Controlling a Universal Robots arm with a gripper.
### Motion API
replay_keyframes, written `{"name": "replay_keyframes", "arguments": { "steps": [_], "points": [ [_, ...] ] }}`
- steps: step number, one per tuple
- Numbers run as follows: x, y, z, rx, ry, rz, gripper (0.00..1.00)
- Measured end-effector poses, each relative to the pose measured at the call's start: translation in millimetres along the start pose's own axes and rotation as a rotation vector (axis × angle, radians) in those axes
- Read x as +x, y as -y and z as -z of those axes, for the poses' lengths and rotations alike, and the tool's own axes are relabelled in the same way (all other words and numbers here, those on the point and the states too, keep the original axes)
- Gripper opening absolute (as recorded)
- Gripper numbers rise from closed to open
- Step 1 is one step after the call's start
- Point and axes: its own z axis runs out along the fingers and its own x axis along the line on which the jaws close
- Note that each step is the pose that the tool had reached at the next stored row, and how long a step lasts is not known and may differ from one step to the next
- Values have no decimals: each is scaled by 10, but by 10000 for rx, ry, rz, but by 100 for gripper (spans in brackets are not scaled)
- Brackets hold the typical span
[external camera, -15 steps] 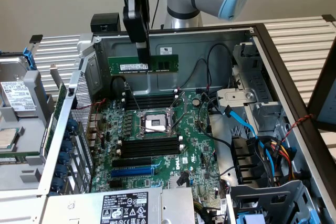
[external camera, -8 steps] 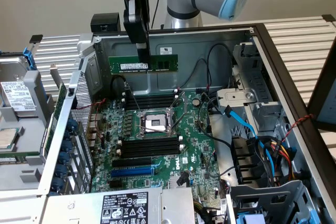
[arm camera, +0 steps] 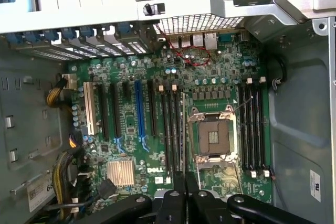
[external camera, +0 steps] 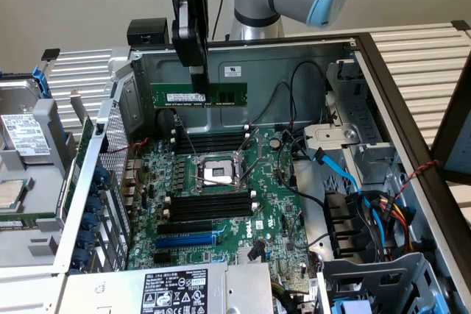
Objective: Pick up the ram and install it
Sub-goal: 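Pick up the ram and move it above insertion slot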
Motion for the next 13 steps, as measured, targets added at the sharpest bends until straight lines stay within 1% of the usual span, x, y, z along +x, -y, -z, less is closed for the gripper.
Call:
{"name": "replay_keyframes", "arguments": {
  "steps": [4,13],
  "points": [
    [-2,0,-36,-7,-5,-64,12],
    [-15,41,-185,-26,-20,-293,12]
  ]
}}
